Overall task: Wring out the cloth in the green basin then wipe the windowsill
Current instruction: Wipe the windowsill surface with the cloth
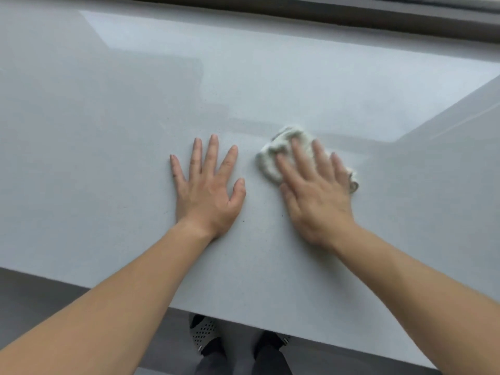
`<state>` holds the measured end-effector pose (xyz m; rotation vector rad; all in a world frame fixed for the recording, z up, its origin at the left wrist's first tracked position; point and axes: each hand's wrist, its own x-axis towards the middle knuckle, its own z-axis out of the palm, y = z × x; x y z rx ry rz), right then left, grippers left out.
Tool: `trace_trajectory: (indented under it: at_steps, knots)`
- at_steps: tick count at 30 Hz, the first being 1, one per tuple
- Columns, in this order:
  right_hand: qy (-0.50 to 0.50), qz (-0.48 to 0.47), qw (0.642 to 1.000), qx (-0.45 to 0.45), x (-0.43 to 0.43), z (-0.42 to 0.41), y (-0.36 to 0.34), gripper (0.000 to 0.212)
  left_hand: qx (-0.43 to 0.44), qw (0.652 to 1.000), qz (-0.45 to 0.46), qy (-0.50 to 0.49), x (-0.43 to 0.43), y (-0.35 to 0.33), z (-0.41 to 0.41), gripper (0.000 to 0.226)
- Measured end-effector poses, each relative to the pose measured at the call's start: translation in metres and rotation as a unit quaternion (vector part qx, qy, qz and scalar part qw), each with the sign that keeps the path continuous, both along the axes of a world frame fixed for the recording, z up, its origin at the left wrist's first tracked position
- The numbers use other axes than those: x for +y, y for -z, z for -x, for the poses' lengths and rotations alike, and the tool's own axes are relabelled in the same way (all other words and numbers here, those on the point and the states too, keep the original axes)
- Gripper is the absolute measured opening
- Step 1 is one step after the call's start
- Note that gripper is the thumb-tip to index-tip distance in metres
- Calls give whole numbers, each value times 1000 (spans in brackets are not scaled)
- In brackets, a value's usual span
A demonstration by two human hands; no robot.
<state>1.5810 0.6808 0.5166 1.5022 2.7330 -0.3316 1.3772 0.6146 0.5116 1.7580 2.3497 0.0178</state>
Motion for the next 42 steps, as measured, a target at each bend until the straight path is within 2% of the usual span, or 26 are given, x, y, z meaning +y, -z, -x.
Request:
trace_trajectory:
  at_steps: [2,3,5,8,10,14,16,18,20,23,24,27,35,38,42]
  knots:
    - [-109,13,994,0,3,-15,-3,52,2,1000,-1,0,1,0,2,66]
    - [-120,16,993,-2,21,-21,-3,51,1,1000,1,0,1,1,2,66]
    - [-51,15,998,-12,66,-27,-2,51,-2,1000,5,0,0,1,1,65]
    - [131,28,991,-2,115,-12,-2,52,-7,1000,3,-1,0,0,1,65]
    - [156,15,988,-6,109,8,-1,54,-13,1000,-5,-2,2,0,2,65]
    - [-75,15,997,-12,77,5,-3,53,-30,999,-36,2,2,-2,1,62]
    - [-119,26,992,-17,102,-8,-6,53,-45,997,-62,1,8,-5,2,56]
    - [-57,16,998,-23,139,-10,-5,53,-75,993,-88,-5,29,-10,5,53]
    - [63,17,998,-10,171,-1,-5,52,-109,989,-96,1,63,-13,10,56]
    - [205,19,979,8,179,38,-4,54,-119,990,-68,35,111,-8,11,64]
    - [201,24,979,10,171,49,-3,54,-97,993,-47,46,117,-4,10,66]
    - [70,1,998,-1,153,62,-2,50,-17,998,-24,61,118,4,5,68]
    - [-42,6,999,0,230,83,-3,51,-2,998,-31,60,120,6,5,69]
    - [-10,11,1000,6,247,38,-2,51,1,998,-25,62,121,7,6,69]
    - [152,29,988,1,254,-55,-8,51,4,998,-7,64,121,5,4,69]
